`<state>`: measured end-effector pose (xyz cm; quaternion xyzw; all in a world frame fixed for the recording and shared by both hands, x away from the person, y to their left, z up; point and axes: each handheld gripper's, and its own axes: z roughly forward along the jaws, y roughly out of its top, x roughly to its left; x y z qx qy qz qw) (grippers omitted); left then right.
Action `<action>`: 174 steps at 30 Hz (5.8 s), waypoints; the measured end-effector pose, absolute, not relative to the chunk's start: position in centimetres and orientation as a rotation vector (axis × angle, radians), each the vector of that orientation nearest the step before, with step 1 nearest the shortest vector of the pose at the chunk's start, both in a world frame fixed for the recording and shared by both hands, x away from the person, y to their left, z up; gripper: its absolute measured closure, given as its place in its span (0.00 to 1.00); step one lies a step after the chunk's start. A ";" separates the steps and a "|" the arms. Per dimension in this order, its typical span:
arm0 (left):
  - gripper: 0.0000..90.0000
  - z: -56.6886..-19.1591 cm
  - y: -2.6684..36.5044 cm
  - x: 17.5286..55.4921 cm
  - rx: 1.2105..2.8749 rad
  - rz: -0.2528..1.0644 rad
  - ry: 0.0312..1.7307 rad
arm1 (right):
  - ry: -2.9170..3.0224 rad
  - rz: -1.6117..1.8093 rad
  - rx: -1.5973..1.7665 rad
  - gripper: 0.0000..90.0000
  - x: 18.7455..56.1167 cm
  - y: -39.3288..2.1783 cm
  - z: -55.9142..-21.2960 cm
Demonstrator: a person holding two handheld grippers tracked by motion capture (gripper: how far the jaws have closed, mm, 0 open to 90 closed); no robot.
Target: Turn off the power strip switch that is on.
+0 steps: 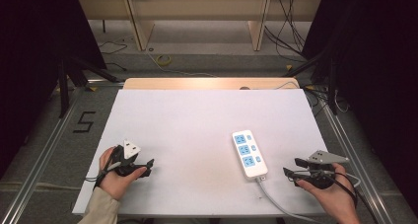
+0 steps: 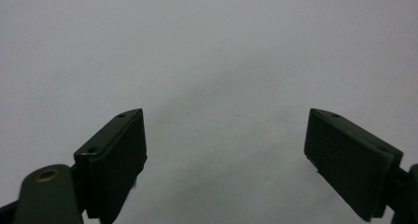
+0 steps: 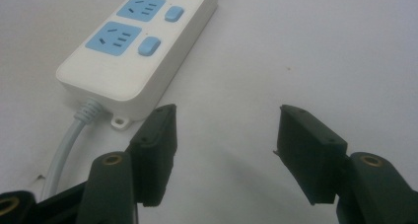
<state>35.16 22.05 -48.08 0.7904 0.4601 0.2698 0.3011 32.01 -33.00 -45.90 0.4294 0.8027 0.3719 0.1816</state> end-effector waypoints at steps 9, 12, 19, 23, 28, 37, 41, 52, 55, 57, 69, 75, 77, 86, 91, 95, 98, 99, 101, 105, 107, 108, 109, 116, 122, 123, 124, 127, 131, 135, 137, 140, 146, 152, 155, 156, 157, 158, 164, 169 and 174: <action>0.18 -48.0 22.2 35.2 2.091 0.735 1.223 | 2.294 1.011 1.215 0.58 31.8 -32.7 -45.4; 0.18 -48.1 22.3 35.3 2.089 0.736 1.223 | 2.293 1.006 1.216 0.61 31.7 -32.6 -45.2; 0.18 -48.1 22.3 35.3 2.084 0.741 1.228 | 2.299 0.997 1.207 0.76 31.9 -32.5 -44.6; 0.18 -48.1 22.3 35.3 2.091 0.740 1.227 | 2.301 0.982 1.202 0.88 31.9 -32.6 -44.2; 0.18 -48.1 22.3 35.4 2.090 0.744 1.226 | 2.298 0.958 1.213 0.97 32.0 -32.5 -43.9; 0.18 -48.1 22.4 35.4 2.089 0.749 1.231 | 2.291 0.940 1.230 1.00 32.2 -32.5 -43.7; 0.18 -48.1 22.4 35.4 2.091 0.751 1.231 | 2.289 0.939 1.239 1.00 32.2 -32.5 -43.6; 0.18 -48.0 22.4 35.4 2.087 0.756 1.234 | 2.301 0.929 1.253 1.00 32.6 -32.3 -43.3; 0.18 -48.0 22.4 35.4 2.084 0.758 1.234 | 2.307 0.928 1.256 1.00 32.8 -32.2 -43.2; 0.18 -48.0 22.4 35.4 2.081 0.759 1.233 | 2.311 0.928 1.254 1.00 32.9 -32.1 -43.1; 0.18 -47.9 22.2 35.4 2.074 0.763 1.229 | 2.329 0.920 1.258 1.00 33.6 -31.6 -42.9; 0.18 -47.8 22.2 35.4 2.067 0.765 1.228 | 2.332 0.919 1.259 1.00 33.9 -31.3 -42.7; 0.18 -47.8 22.2 35.4 2.067 0.766 1.226 | 2.334 0.919 1.256 1.00 34.0 -31.2 -42.7; 0.18 -47.7 22.2 35.4 2.069 0.767 1.218 | 2.334 0.924 1.253 1.00 34.5 -30.9 -42.5; 0.18 -47.7 22.1 35.5 2.069 0.765 1.214 | 2.337 0.924 1.251 1.00 34.7 -30.8 -42.4; 0.18 -47.7 22.1 35.5 2.072 0.763 1.210 | 2.335 0.924 1.254 1.00 34.9 -30.7 -42.3; 0.18 -47.6 22.1 35.6 2.069 0.761 1.203 | 2.342 0.925 1.252 1.00 35.0 -30.6 -42.3; 0.18 -47.7 22.1 35.6 2.068 0.761 1.202 | 2.342 0.927 1.255 1.00 35.0 -30.5 -42.3; 0.18 -47.6 22.1 35.6 2.069 0.761 1.199 | 2.344 0.925 1.252 1.00 35.1 -30.5 -42.3; 0.18 -47.7 22.0 35.6 2.065 0.761 1.199 | 2.346 0.923 1.254 1.00 35.3 -30.4 -42.3; 0.18 -47.7 22.0 35.6 2.065 0.760 1.198 | 2.348 0.921 1.254 1.00 35.3 -30.3 -42.3; 0.18 -47.7 22.0 35.6 2.064 0.760 1.198 | 2.349 0.921 1.254 1.00 35.4 -30.3 -42.3; 0.18 -47.7 22.0 35.6 2.064 0.760 1.198 | 2.349 0.921 1.254 1.00 35.4 -30.3 -42.3; 0.18 -47.7 22.0 35.6 2.066 0.761 1.196 | 2.359 0.918 1.253 1.00 35.7 -30.0 -42.2; 0.18 -47.7 21.9 35.6 2.064 0.762 1.197 | 2.363 0.913 1.260 1.00 35.9 -29.8 -42.1; 0.18 -47.7 21.9 35.6 2.064 0.762 1.197 | 2.366 0.911 1.255 1.00 36.0 -29.8 -42.1; 0.18 -47.7 21.9 35.6 2.064 0.763 1.197 | 2.367 0.910 1.253 1.00 36.0 -29.7 -42.1; 0.18 -47.6 21.9 35.6 2.064 0.763 1.197 | 2.368 0.906 1.252 1.00 36.1 -29.6 -42.0; 0.18 -47.6 21.9 35.6 2.066 0.763 1.196 | 2.374 0.902 1.250 1.00 36.2 -29.5 -42.0; 0.18 -47.6 21.9 35.6 2.068 0.762 1.194 | 2.381 0.898 1.247 1.00 36.4 -29.3 -42.0; 0.18 -47.6 21.9 35.6 2.066 0.763 1.196 | 2.383 0.896 1.248 1.00 36.5 -29.2 -42.0; 0.18 -47.6 21.9 35.6 2.066 0.765 1.197 | 2.386 0.896 1.250 1.00 36.6 -29.0 -41.9; 0.18 -47.6 21.9 35.6 2.067 0.765 1.195 | 2.394 0.891 1.239 1.00 36.8 -28.7 -41.9; 0.18 -47.6 21.9 35.6 2.068 0.763 1.194 | 2.400 0.889 1.234 1.00 37.1 -28.4 -41.9; 0.18 -47.6 21.9 35.6 2.067 0.765 1.195 | 2.404 0.887 1.234 1.00 37.2 -28.2 -41.9; 0.18 -47.6 21.9 35.6 2.066 0.764 1.195 | 2.406 0.884 1.236 1.00 37.2 -28.2 -41.8; 0.18 -47.6 21.9 35.6 2.066 0.764 1.195 | 2.405 0.885 1.236 1.00 37.2 -28.1 -41.8; 0.18 -47.6 21.9 35.6 2.066 0.764 1.194 | 2.407 0.886 1.236 1.00 37.3 -28.0 -41.8; 0.18 -47.6 21.9 35.6 2.066 0.765 1.195 | 2.406 0.883 1.228 1.00 37.6 -27.7 -41.8; 0.18 -47.6 21.9 35.6 2.066 0.764 1.193 | 2.408 0.880 1.228 1.00 37.8 -27.4 -41.7; 0.18 -47.6 21.9 35.6 2.065 0.765 1.195 | 2.407 0.880 1.230 1.00 38.0 -27.2 -41.6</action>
